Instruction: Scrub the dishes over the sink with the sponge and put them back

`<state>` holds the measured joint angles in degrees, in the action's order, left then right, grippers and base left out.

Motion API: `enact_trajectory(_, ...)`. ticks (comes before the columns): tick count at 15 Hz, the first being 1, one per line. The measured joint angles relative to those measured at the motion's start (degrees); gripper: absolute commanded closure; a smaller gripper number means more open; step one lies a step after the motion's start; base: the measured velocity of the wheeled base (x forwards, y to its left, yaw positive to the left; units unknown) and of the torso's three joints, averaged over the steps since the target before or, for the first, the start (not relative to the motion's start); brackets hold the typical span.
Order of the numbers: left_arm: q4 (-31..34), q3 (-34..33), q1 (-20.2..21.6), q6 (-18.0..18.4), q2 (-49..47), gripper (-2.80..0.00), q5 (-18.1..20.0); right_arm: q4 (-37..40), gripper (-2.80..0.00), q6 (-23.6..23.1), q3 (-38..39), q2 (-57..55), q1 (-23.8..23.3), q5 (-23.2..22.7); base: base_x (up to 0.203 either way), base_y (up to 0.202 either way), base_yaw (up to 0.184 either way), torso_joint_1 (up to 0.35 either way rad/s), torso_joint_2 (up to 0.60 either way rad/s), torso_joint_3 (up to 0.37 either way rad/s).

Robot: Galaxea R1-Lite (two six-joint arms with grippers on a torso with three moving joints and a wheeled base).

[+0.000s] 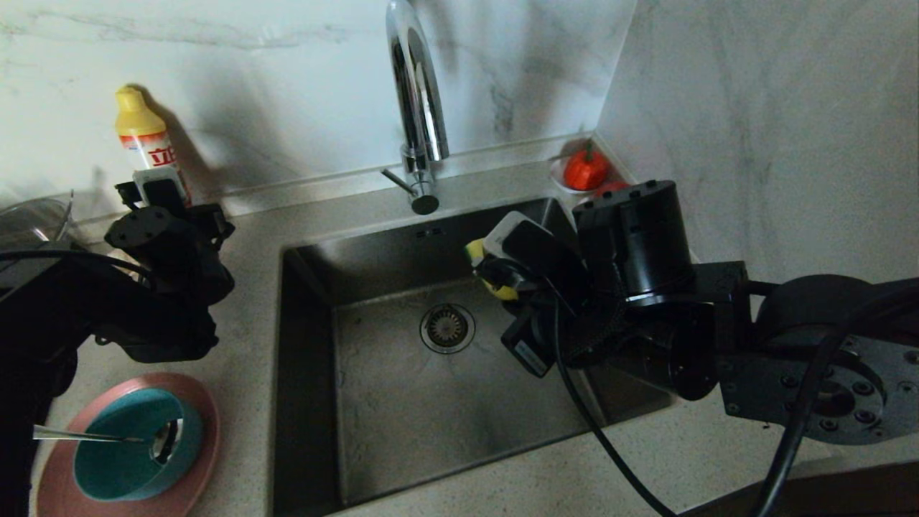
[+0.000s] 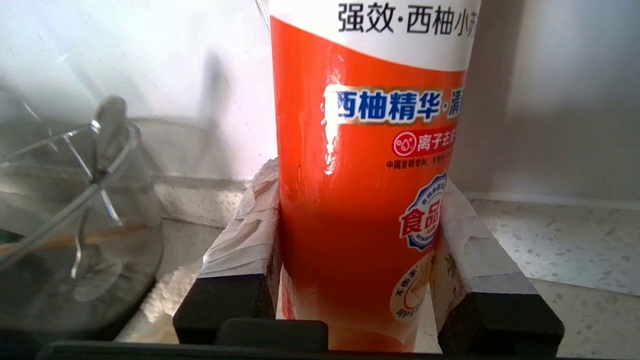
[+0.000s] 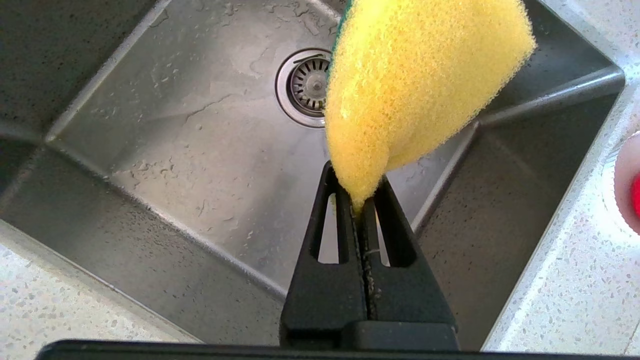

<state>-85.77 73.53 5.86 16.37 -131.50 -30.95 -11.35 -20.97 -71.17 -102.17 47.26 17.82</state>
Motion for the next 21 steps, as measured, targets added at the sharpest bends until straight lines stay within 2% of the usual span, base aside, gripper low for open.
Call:
enact_trajectory(6, -0.1, 3.1, 0.1, -0.2, -0.9, 0.00, -0.4, 0.0, 0.00, -0.1, -0.1, -0.1, 0.0, 0.0, 0.000, 0.000, 0.000, 0.000, 0.00, 0.000)
enact_trajectory(21, -1.4, 10.1, -0.3, -0.2, -5.7, 0.00, -5.2, 1.6, 0.00, -0.1, -0.1, 0.2, 0.0, 0.0, 0.000, 0.000, 0.000, 0.000, 0.00, 0.000)
